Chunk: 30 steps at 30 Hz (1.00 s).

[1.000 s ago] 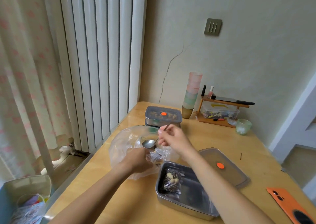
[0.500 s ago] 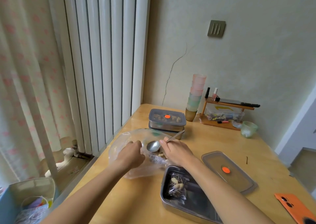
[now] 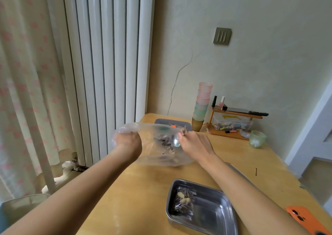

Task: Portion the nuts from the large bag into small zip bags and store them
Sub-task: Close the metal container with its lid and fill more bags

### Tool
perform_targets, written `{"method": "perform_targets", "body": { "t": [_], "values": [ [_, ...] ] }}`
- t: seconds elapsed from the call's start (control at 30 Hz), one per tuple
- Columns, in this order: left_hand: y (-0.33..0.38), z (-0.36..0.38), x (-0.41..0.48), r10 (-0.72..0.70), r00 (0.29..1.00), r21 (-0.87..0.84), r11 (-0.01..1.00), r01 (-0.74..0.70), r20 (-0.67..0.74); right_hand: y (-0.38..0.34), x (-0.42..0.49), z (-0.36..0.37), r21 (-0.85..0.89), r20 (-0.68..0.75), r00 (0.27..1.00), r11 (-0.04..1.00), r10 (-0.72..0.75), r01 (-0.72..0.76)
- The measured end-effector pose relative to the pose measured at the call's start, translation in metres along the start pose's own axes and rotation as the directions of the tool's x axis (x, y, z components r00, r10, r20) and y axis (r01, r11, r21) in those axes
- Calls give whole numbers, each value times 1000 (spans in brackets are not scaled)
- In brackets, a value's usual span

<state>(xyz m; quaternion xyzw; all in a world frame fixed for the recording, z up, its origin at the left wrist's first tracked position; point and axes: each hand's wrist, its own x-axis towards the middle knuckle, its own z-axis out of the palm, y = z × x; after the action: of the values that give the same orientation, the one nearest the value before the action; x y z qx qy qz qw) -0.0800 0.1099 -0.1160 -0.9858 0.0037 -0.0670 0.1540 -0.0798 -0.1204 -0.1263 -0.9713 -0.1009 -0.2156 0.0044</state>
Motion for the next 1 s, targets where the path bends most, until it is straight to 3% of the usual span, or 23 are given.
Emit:
{"method": "perform_targets", "body": {
  "t": [0.07, 0.17, 0.3, 0.4, 0.63, 0.83, 1.0],
  "values": [
    [1, -15, -1, 31, 999, 64, 997, -31, 9, -2, 2, -6, -12, -15, 1000, 1000, 18, -19],
    [3, -12, -5, 91, 975, 99, 989, -112, 200, 3, -1, -2, -43, -30, 998, 998, -52, 51],
    [9, 18, -12, 112, 930, 173, 968, -181, 350, 2, -12, 7, -130, 119, 989, 986, -91, 107],
    [11, 11, -18, 110, 946, 159, 974, -164, 304, -4, -15, 5, -142, 45, 995, 986, -88, 93],
    [2, -46, -4, 23, 1000, 236, 971, -24, 5, -3, -2, -22, -197, -115, 992, 980, -43, 20],
    [-7, -18, 12, 120, 957, 136, 978, -160, 263, -9, -17, -3, -52, 105, 988, 993, 110, -105],
    [-1, 22, 13, -8, 956, 234, 970, -63, 292, -26, -31, 6, 20, 92, 993, 996, 79, -81]
  ]
}}
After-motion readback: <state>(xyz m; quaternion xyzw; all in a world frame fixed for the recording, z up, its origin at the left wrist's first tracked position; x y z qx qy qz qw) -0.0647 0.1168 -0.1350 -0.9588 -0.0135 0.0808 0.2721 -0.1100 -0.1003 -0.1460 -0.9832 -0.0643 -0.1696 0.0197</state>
